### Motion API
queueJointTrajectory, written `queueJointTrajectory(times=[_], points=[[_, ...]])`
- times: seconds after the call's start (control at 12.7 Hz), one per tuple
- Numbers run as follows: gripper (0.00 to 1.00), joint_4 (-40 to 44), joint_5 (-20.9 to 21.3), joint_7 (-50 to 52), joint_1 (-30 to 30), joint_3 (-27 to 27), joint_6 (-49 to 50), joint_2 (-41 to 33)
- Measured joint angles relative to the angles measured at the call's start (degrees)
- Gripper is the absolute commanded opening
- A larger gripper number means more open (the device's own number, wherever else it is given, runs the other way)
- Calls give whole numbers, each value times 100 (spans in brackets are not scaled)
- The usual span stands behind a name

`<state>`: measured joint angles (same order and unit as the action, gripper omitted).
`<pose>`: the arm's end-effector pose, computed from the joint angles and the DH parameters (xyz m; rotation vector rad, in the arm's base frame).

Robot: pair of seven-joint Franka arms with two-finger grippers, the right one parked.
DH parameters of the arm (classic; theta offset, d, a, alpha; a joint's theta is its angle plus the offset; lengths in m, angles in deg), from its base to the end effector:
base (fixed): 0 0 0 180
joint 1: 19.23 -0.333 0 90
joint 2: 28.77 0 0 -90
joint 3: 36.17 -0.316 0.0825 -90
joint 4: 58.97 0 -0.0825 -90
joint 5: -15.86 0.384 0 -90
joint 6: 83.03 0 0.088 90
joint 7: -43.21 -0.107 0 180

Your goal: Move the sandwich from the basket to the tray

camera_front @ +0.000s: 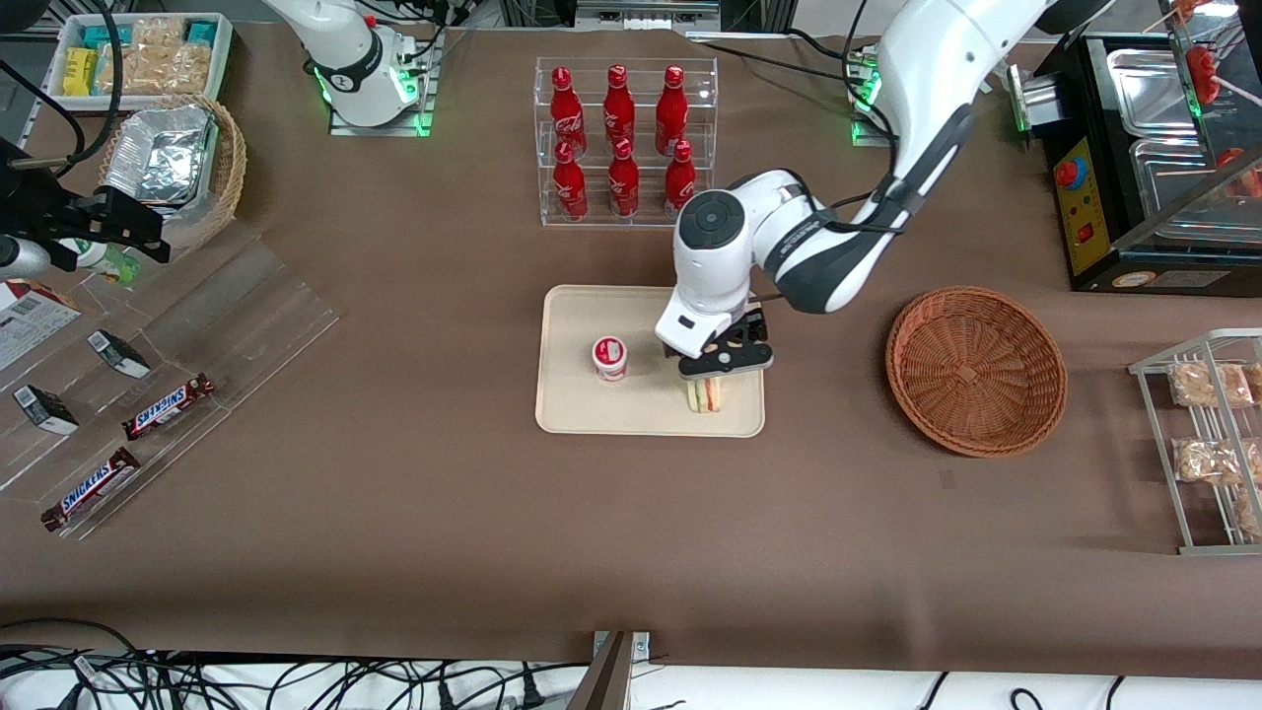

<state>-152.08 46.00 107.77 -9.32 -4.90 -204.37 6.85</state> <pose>0.5592 -0.3934 0.2971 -3.0268 -0.3122 -0.1490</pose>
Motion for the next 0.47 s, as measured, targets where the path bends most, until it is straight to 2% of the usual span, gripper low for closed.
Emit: queueJointTrajectory(times=[0.24, 0.47], points=[[100, 124, -501, -519, -540, 171, 473, -491], [100, 721, -918, -1180, -873, 175, 1246, -692]])
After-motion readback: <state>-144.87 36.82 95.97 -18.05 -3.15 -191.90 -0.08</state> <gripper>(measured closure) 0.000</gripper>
